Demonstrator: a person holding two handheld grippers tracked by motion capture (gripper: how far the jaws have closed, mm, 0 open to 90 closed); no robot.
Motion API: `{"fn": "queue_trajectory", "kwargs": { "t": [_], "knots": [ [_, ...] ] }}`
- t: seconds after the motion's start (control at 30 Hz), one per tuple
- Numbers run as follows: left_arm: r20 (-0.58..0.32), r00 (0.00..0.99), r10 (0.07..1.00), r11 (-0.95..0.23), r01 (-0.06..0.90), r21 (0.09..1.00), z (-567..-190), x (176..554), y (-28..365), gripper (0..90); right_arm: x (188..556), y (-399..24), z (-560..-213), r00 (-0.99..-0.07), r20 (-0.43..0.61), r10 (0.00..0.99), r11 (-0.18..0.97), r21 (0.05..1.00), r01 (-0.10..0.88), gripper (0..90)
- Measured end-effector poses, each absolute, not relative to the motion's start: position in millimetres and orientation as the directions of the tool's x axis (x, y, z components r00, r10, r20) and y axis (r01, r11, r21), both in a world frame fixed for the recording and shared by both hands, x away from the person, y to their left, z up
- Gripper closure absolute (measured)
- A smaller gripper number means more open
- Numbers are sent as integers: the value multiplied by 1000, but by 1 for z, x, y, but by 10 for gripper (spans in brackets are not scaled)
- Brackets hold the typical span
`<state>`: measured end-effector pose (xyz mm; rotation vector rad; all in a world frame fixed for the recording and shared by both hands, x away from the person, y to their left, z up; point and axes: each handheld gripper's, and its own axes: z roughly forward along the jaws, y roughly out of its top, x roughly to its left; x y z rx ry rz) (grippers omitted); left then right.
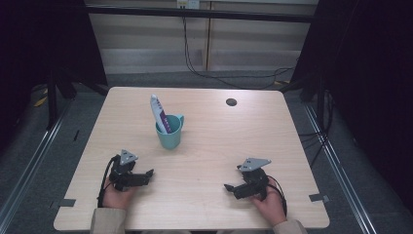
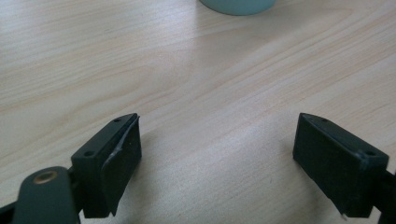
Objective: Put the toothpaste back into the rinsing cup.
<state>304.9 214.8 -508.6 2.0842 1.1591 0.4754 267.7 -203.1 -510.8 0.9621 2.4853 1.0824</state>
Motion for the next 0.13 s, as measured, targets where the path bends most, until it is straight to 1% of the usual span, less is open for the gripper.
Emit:
{"fn": "queue_trajectory", "kwargs": {
  "t": [0.13],
  "knots": [
    [-16, 536, 844, -361, 590, 722, -508, 304, 215, 151, 268, -203, -511, -745, 21, 667, 502, 727, 469, 130]
  ]
}}
